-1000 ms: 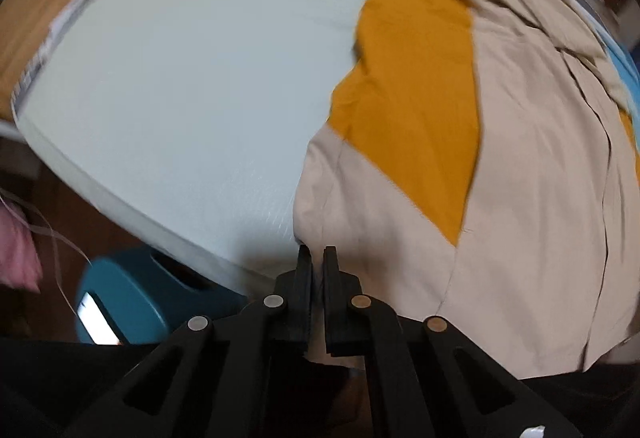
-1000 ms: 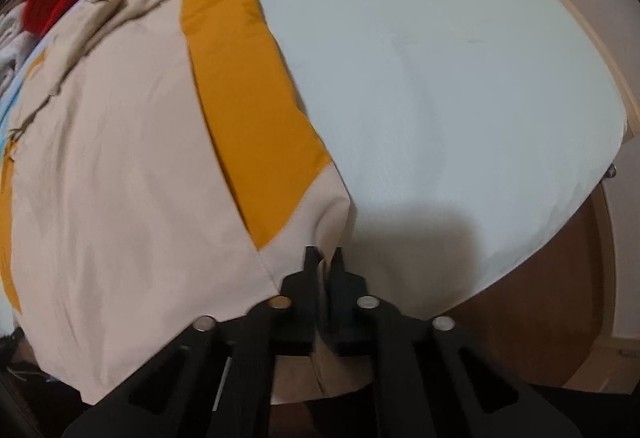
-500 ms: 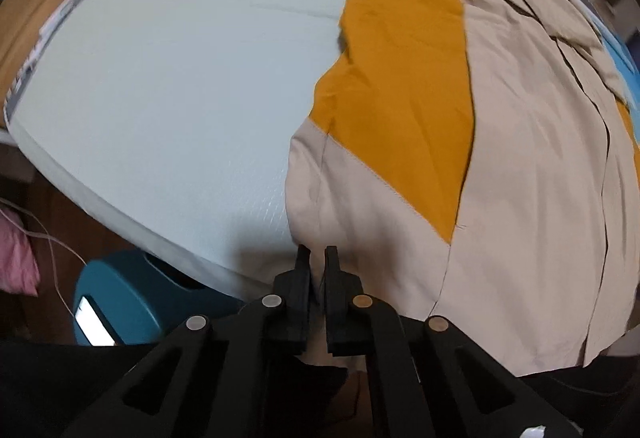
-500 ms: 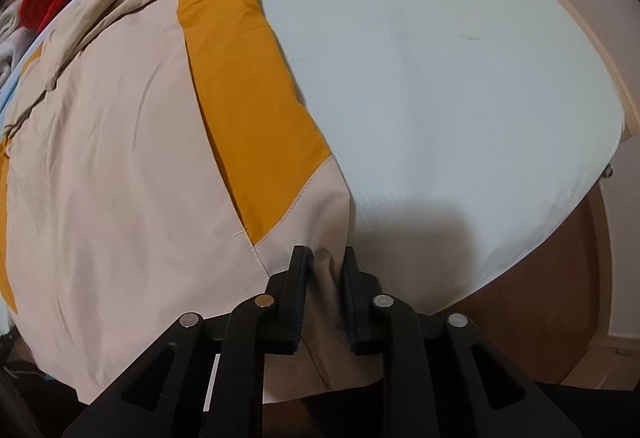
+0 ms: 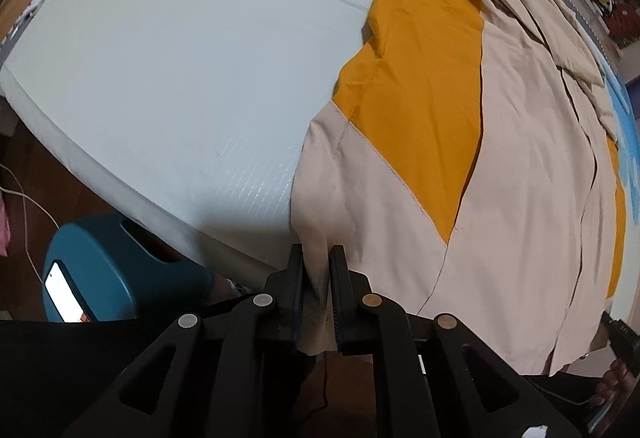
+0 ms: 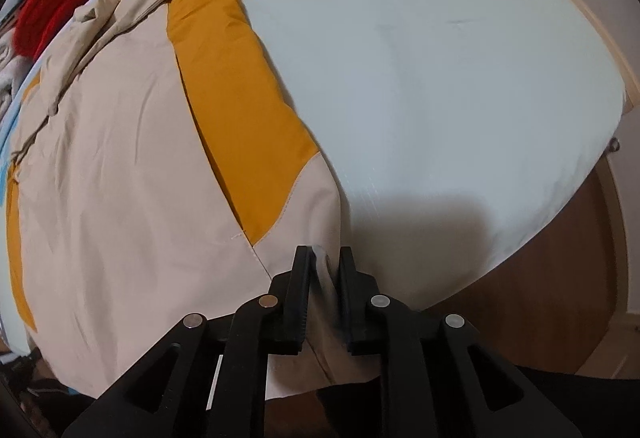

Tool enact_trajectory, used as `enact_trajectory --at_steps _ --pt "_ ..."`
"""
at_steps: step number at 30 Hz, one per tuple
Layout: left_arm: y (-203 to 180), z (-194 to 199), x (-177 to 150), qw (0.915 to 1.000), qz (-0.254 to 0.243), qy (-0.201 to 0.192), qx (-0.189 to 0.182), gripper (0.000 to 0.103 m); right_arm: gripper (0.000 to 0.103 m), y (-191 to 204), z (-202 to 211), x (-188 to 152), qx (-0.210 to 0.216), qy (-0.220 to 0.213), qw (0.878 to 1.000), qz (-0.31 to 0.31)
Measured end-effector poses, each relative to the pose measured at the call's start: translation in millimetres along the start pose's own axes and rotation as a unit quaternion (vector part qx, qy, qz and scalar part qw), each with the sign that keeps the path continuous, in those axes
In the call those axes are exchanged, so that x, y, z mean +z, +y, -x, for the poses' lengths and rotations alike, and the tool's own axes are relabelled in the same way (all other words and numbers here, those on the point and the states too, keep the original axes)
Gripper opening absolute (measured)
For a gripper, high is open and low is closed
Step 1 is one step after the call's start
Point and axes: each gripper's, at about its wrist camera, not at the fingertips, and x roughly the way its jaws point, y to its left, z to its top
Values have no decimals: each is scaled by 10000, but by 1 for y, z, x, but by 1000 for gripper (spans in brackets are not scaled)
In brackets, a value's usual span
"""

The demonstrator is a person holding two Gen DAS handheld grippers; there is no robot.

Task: Fold large clothes
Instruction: 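Lift the hem with both tools and carry it toward the collar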

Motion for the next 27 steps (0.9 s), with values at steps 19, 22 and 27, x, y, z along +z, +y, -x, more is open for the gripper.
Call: enact_trajectory --at_steps 19,22,27 --pt "-20 1 1 9981 -471 -272 298 1 3 9 -4 -1 38 -39 10000 72" --pt "-19 27 7 9979 -440 -475 -44 1 3 9 12 0 190 -249 9995 -3" --pt "-26 101 8 9894 -794 -979 -722 0 2 -4 77 9 1086 -803 9906 -223"
